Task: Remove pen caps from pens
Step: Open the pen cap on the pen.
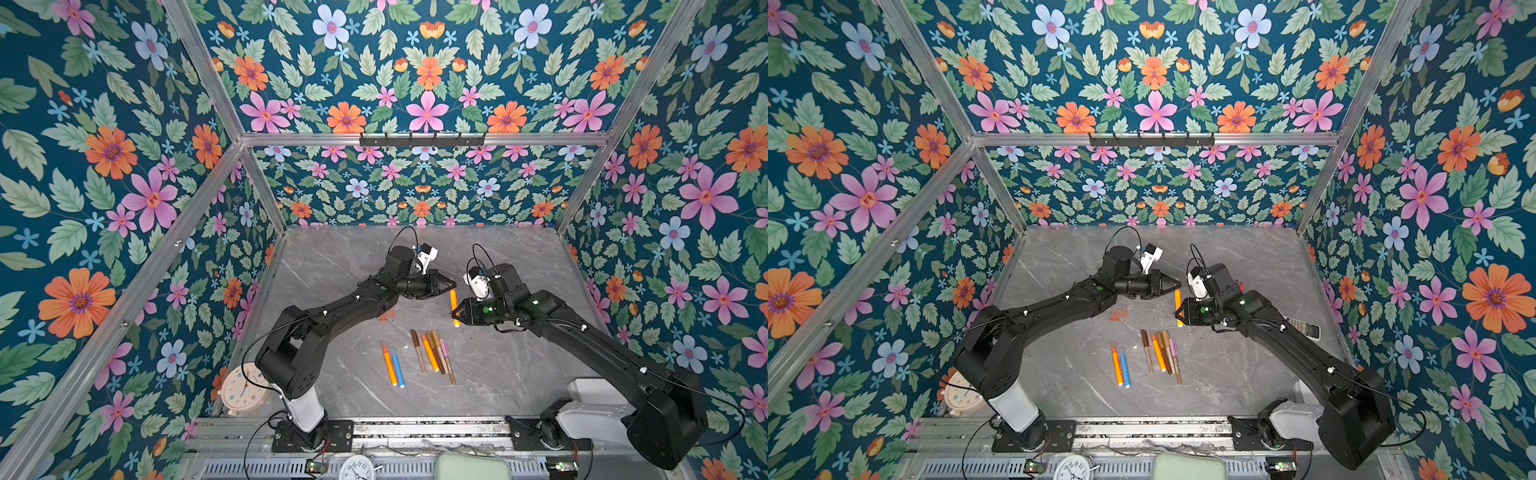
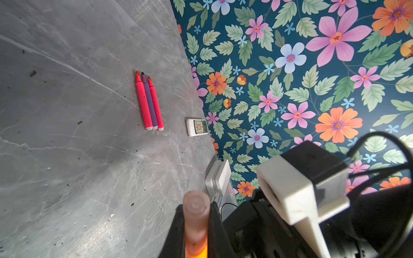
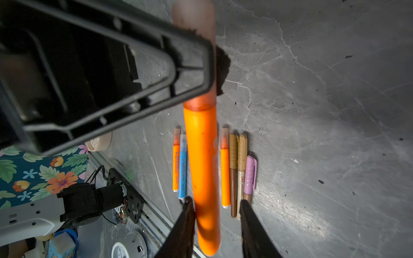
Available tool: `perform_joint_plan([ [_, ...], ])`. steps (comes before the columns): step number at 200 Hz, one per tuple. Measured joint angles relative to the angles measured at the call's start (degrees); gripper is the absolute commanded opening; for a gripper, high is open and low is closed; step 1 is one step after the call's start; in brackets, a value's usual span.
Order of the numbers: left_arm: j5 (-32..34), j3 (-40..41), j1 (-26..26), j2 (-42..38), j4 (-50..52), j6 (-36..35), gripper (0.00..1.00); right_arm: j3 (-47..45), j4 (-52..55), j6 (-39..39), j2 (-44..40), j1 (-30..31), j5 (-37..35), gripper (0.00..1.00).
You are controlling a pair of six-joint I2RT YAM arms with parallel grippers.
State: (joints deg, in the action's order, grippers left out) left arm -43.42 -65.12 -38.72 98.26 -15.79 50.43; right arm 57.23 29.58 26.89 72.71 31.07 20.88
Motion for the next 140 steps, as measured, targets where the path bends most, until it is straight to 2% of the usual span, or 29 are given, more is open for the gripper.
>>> perform_joint_plan([
  [54, -0.5, 0.9, -0.2, -0.3, -1.6, 0.6, 0.0, 1.1, -1.7, 0.7, 1.9, 0.1, 1.6, 0.28],
  [73, -0.9, 1.4, -0.2, -0.4, -2.5, 1.0, 0.0, 1.2, -2.5, 1.4, 2.7, 0.1, 2.2, 0.18],
  [89, -1.0, 1.8, -0.2, -0.7, -2.8, 1.6, 0.0, 1.2, -2.9, 1.5, 2.9, 0.1, 2.9, 0.0],
  [140, -0.8, 2.3, 1.1, -1.5, -2.2, 1.7, 0.0, -0.2, -5.6, 1.6, 2.9, 0.1, 4.5, 0.0],
])
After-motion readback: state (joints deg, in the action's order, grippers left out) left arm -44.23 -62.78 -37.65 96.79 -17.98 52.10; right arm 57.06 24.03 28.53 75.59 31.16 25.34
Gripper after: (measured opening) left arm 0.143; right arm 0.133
